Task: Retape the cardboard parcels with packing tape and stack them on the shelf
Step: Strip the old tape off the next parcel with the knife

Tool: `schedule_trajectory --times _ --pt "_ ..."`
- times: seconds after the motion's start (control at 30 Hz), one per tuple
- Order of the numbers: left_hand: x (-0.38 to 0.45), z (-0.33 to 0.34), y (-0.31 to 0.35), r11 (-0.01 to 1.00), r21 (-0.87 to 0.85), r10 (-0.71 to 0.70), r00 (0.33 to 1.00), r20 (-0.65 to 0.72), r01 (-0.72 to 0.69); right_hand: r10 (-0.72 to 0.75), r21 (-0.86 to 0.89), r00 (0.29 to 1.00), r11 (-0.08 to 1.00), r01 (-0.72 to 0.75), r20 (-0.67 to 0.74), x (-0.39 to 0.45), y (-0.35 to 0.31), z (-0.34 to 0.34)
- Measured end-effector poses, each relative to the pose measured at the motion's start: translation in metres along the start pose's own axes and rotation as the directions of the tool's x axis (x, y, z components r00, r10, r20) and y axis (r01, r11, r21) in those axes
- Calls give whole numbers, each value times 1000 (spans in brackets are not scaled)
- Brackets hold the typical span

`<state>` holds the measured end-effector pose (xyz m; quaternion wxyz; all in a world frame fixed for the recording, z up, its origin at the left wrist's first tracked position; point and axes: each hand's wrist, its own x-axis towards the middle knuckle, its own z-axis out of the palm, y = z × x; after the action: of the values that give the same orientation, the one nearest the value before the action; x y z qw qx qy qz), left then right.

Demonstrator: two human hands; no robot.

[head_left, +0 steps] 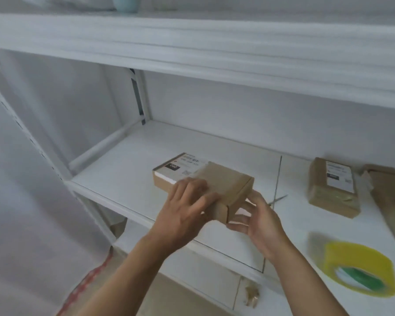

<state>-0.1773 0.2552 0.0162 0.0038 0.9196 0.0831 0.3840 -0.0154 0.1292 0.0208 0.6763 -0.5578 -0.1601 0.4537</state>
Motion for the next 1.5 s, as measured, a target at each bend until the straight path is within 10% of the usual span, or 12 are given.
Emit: schedule_trajectory --times 0.27,0.37,0.43,0.5,0.57,0.6,0.97,1.13,1.37,1.5 --pt "-59 9 -90 996 -28 -85 996 39 86 126 60 988 991 -121 -89 54 41 93" --pt "-72 8 -112 924 -114 -356 930 91 365 121 -1 980 992 -122 -160 73 49 99" --pt "-76 2 -127 692 -261 -676 731 92 673 130 3 975 991 -132 -178 83 53 98" --pt "-72 -9 -142 203 -483 -893 363 265 852 160 19 979 987 -159 -124 93 57 97" --pt "-67 -18 -157 -299 -619 -832 119 542 726 162 26 986 987 -161 -45 101 61 102" --pt "-67 -21 -164 -390 -637 -806 88 585 665 144 24 989 989 -143 -24 104 63 107" --pt "-70 -14 -201 -345 -692 -904 -25 428 634 93 -159 993 982 -104 -75 134 94 139" --pt "-65 -3 -237 -280 -562 -871 40 489 778 52 -121 974 989 -81 -220 159 101 153" --pt "-74 11 -328 51 -391 -845 248 473 919 -274 -627 942 773 97 -192 209 121 207" --pt "-88 14 -390 83 -346 -847 249 469 935 -351 -699 906 709 92 -237 245 146 254"
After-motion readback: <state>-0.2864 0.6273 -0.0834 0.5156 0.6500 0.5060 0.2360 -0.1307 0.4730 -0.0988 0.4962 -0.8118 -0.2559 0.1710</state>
